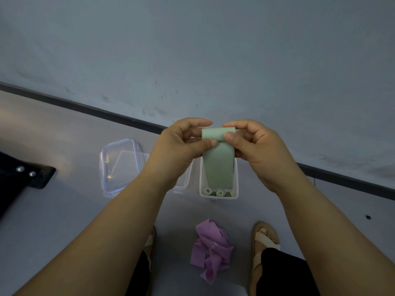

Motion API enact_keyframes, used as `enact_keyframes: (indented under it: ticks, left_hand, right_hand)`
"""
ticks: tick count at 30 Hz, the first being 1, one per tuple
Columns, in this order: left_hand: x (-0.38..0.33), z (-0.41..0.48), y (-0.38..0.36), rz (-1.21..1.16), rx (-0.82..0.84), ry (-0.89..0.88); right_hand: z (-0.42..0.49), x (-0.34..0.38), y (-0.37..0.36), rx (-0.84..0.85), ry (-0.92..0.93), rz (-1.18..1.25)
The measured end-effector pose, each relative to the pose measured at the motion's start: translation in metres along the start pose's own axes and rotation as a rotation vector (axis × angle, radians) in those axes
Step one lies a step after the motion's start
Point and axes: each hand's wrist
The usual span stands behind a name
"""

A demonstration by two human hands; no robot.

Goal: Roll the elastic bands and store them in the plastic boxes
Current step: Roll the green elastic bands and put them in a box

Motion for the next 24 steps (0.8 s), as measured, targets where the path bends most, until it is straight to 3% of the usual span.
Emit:
enact_keyframes:
  ticks: [9,16,24]
  left_hand:
    - [0.0008,0.0012,0.0031,-0.049,0.059,0.153]
    - [0.0007,0.0024,0.0046,-0.060,0.028,0.105]
    - [0.0024,0.0022,0.0052,-0.050,0.038,0.049]
  right_hand:
    - [-0.0012,0.0015,-0.0011,-0.003,0.064,0.039]
    - [-0.0021,0.0018,-0.0028,0.005,0.095,-0.019]
    - [-0.0013,0.0016,-0.0030,0.027,-0.066,-0.003]
Point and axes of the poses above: each hand's wrist, its own z-axis towards the middle knuckle, its own y-axis out of the back of the hand, x = y × z, and after that the axes turned 5 degrees about y, right-handed
